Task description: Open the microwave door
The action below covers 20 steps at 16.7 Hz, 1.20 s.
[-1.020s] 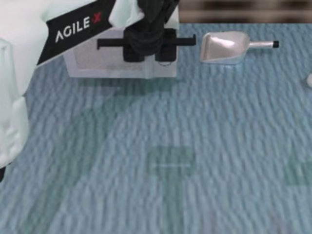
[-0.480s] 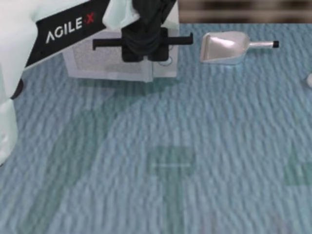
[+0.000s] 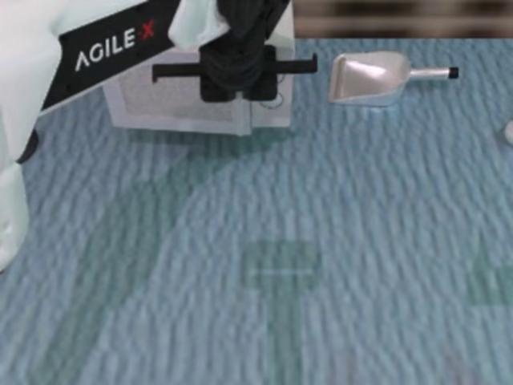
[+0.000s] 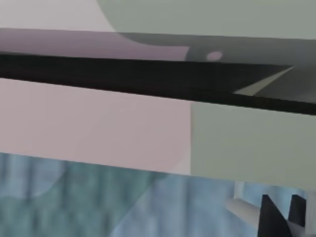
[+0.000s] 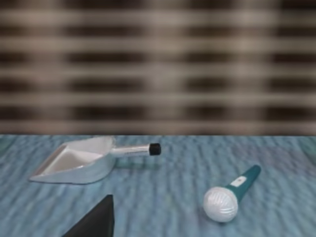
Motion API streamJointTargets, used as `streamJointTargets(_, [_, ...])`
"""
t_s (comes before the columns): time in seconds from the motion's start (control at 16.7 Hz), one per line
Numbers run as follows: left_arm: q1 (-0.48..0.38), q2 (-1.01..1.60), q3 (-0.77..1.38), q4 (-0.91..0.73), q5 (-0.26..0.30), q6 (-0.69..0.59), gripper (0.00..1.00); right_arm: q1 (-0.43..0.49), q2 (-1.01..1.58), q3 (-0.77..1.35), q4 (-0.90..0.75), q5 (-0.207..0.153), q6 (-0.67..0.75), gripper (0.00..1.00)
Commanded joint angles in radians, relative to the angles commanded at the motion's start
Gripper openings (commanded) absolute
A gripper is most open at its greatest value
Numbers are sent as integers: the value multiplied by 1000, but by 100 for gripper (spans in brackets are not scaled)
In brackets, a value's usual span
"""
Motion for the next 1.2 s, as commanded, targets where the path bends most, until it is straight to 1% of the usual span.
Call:
streamJointTargets(0.78, [-6,3,-4,4,6,-2,0,0,0,0,0,0,0,100])
streamJointTargets(1.2, [6,-81,-132,68,39,83,0,0,0,0,0,0,0,100])
